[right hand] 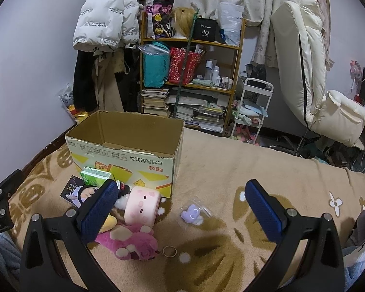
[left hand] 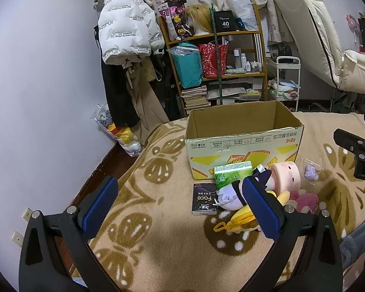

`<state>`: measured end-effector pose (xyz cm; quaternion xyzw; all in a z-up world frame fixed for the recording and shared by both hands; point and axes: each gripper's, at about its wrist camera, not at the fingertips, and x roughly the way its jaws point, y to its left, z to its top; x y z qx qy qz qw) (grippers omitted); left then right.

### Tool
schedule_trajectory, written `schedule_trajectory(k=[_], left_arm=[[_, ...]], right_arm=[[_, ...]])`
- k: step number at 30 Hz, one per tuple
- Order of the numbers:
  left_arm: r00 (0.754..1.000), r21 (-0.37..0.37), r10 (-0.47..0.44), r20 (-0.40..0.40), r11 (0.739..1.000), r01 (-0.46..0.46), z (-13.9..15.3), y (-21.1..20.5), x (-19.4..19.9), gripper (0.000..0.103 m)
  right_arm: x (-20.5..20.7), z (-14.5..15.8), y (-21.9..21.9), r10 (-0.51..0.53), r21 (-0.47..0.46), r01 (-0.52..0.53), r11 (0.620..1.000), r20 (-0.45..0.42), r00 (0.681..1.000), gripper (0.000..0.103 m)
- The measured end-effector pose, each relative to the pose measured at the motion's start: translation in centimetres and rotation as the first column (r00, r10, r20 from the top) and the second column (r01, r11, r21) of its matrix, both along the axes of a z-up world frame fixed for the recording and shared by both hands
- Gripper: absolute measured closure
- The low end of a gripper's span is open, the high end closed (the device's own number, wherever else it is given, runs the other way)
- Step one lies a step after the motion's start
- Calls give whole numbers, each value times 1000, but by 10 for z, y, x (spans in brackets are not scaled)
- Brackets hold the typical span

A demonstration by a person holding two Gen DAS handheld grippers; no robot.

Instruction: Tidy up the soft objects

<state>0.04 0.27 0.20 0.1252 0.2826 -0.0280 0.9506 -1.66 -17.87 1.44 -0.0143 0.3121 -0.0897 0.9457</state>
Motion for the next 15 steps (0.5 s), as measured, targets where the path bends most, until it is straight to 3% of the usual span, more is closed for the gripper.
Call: schedule_trajectory(k=[15], left_arm=[[1000, 3, -2, -2, 1000, 2, 0, 0, 0, 3]], right_arm=[[-1, 4, -4, 0, 5, 0, 1000, -3, 1000, 0]])
